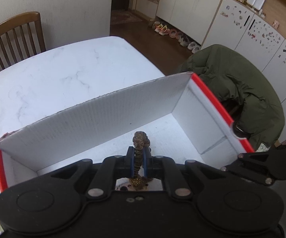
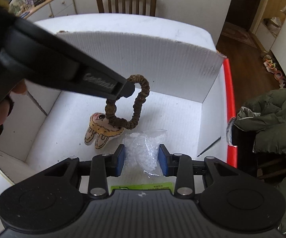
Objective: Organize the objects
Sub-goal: 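Carry the bracelet and white bead bag into the red box and release both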
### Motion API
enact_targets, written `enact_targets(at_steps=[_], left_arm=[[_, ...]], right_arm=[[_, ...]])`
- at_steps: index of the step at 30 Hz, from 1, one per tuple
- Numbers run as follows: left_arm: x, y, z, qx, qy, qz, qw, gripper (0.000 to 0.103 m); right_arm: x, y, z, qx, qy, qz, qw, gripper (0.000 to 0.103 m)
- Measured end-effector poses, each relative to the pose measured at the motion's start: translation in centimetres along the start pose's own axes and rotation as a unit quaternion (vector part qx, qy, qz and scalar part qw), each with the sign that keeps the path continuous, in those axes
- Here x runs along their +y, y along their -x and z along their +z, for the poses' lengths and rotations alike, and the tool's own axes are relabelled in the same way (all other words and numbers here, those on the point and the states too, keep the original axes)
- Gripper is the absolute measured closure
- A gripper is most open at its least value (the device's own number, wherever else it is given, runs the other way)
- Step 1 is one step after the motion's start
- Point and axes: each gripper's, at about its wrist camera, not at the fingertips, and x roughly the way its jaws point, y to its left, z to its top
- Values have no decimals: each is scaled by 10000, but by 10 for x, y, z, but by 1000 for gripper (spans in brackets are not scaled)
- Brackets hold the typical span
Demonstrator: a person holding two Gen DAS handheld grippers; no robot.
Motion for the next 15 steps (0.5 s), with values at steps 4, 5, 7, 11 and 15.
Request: enact_targets(at_steps=[4,5,7,11,15], left_arm=[[6,-11,3,108,67,62,9999,96],[7,-14,4,150,89,76,9998,96],[9,-19,5,216,102,115,9996,96],[10,-27,8,324,87,208,9992,96],[9,-33,9,419,47,322,9986,92]], right_arm=[[-1,-6,2,166,30,13,9999,68],[0,-8,2,205,45,7,9998,68],[-1,-9,4,277,58,34,9996,68],[0,-12,6,380,101,58,9992,68],[0,-14,9,443,101,67,9989,67]])
